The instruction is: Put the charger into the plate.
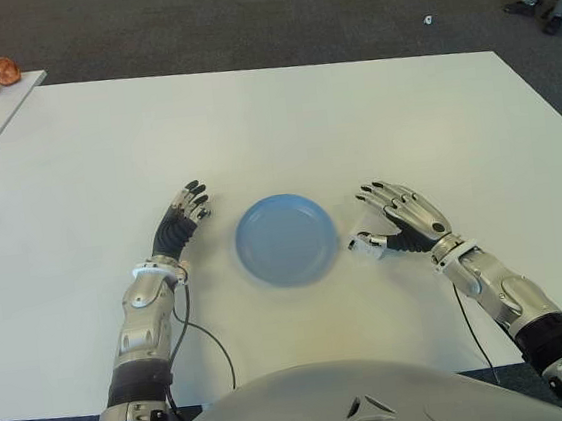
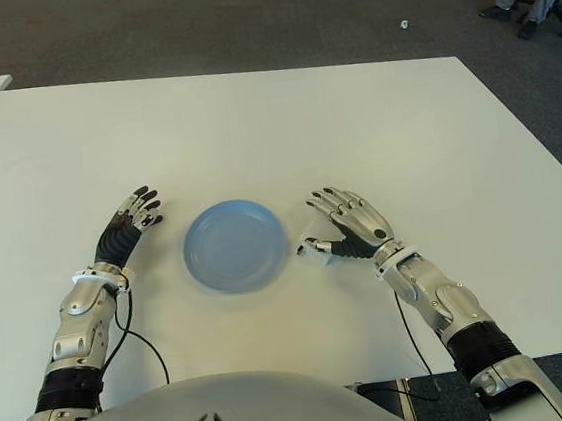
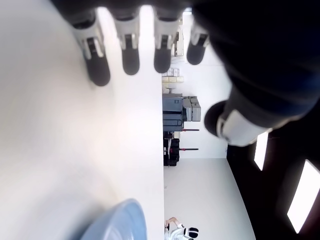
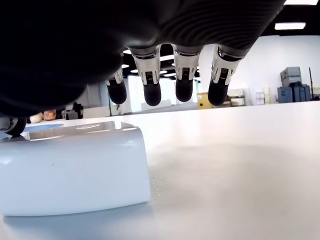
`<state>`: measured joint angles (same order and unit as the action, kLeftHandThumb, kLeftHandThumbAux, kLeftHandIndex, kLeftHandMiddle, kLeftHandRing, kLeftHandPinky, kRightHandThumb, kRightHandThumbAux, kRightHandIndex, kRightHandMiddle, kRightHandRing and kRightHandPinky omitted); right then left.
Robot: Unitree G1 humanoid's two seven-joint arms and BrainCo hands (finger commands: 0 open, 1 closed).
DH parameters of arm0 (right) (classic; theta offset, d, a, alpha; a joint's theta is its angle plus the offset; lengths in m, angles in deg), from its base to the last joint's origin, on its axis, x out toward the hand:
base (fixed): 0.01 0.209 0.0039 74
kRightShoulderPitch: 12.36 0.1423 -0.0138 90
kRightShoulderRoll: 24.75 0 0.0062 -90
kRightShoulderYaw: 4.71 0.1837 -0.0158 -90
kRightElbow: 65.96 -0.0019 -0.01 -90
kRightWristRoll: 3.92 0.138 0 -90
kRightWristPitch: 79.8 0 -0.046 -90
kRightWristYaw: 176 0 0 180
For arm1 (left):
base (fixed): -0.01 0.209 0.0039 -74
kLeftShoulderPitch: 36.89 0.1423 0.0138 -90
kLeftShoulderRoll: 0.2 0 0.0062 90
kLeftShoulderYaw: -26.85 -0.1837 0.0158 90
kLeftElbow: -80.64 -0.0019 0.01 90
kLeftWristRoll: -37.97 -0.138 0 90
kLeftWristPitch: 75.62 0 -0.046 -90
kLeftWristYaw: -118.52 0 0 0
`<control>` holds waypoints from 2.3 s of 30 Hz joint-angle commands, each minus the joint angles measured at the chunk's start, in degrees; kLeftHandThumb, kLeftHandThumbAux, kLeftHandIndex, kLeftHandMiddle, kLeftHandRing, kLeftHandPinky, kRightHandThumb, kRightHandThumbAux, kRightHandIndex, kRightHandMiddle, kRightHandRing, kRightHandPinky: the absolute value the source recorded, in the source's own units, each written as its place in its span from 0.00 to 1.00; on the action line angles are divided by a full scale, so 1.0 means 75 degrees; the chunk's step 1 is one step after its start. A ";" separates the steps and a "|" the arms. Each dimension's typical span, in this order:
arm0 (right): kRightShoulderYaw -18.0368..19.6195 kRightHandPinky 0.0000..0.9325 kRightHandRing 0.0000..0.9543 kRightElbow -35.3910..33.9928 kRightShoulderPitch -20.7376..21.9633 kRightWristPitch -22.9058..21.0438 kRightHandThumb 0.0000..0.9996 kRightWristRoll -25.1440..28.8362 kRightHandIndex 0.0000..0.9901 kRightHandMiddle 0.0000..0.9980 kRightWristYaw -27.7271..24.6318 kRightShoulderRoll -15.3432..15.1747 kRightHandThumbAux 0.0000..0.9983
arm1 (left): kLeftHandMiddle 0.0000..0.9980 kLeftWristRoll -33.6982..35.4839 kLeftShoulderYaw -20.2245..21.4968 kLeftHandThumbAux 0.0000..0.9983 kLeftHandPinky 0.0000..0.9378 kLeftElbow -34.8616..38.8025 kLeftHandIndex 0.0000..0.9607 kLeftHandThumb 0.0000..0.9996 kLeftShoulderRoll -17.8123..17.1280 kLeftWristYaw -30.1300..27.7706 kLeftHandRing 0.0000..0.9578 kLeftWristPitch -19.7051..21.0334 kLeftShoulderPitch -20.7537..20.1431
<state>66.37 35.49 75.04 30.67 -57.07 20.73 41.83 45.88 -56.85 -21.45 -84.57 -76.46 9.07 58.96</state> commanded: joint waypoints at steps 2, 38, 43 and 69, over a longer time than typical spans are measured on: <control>-0.0176 0.00 0.00 0.0131 -0.0057 -0.0051 0.26 -0.0238 0.00 0.00 -0.0077 -0.0109 0.18 | 0.11 -0.0009 0.0041 0.60 0.13 0.0042 0.06 0.00 -0.0007 0.0068 0.12 0.0157 0.0082; 0.0386 0.00 0.00 -0.1233 -0.0470 0.0070 0.26 0.0731 0.00 0.00 -0.1370 -0.0314 0.19 | 0.14 0.0255 -0.0005 0.60 0.13 -0.0357 0.07 0.00 -0.0019 -0.0372 0.14 -0.0225 0.0028; 0.0457 0.00 0.00 -0.1498 -0.0565 0.0005 0.25 0.0810 0.00 0.00 -0.1735 -0.0374 0.18 | 0.14 0.0285 -0.0003 0.60 0.13 -0.0357 0.09 0.00 -0.0015 -0.0388 0.14 -0.0210 0.0032; 0.0752 0.00 0.00 -0.1899 -0.0844 -0.0060 0.24 0.0822 0.00 0.00 -0.2352 -0.0323 0.20 | 0.14 0.0290 -0.0013 0.60 0.14 -0.0425 0.09 0.00 0.0000 -0.0369 0.14 -0.0300 0.0035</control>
<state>71.82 21.30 69.14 30.66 -50.90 3.83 39.43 48.24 -56.83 -23.49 -84.62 -78.78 6.46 58.92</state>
